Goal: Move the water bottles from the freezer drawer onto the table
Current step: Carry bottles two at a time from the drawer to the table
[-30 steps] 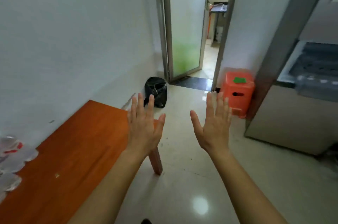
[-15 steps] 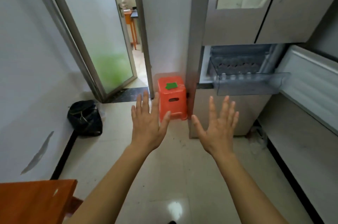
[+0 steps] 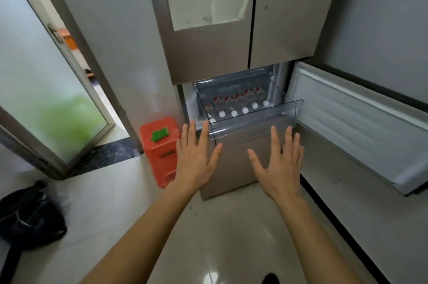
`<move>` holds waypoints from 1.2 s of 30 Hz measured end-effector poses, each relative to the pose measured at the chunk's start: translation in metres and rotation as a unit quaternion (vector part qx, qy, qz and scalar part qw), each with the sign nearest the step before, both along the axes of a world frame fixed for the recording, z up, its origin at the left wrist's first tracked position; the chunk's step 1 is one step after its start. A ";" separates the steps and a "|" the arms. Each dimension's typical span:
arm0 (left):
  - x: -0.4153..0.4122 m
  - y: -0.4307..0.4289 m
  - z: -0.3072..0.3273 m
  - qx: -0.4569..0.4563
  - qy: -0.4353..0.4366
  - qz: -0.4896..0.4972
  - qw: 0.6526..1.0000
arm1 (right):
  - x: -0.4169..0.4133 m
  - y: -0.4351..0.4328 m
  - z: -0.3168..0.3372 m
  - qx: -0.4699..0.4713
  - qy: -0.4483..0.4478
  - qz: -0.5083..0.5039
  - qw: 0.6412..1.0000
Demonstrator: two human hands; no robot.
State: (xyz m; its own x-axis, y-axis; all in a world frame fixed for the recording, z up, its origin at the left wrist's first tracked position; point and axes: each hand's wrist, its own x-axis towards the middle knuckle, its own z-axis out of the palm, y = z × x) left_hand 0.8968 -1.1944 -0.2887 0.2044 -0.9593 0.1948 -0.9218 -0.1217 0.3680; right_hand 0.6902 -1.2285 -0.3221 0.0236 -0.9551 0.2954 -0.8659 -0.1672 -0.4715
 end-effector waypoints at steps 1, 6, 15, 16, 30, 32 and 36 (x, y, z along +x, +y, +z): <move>-0.006 -0.017 -0.005 0.007 -0.001 0.002 1.000 | -0.006 -0.018 -0.003 0.002 0.002 0.004 1.000; -0.040 -0.104 -0.020 0.067 0.010 0.035 0.997 | -0.042 -0.116 -0.006 0.053 0.009 0.036 0.998; -0.053 -0.202 -0.042 0.158 0.004 0.056 0.986 | -0.044 -0.249 -0.014 0.118 0.042 0.135 0.983; -0.049 -0.210 -0.046 0.172 0.001 0.055 0.984 | -0.040 -0.259 -0.018 0.124 0.055 0.145 0.980; 0.037 -0.364 -0.143 0.355 0.055 0.057 0.932 | 0.042 -0.422 -0.082 0.292 0.143 0.240 0.915; 0.044 -0.374 -0.154 0.402 0.049 0.055 0.913 | 0.054 -0.436 -0.092 0.324 0.156 0.240 0.902; 0.051 -0.388 -0.175 0.463 0.040 0.069 0.883 | 0.072 -0.457 -0.110 0.356 0.205 0.239 0.880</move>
State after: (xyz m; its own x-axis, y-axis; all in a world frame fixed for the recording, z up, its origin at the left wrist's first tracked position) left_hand 0.9479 -1.5825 -0.4640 0.3092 -0.6652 -0.6796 -0.8503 -0.5134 0.1157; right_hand 0.7619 -1.6858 -0.4325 0.4378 -0.7467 -0.5007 -0.8987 -0.3470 -0.2684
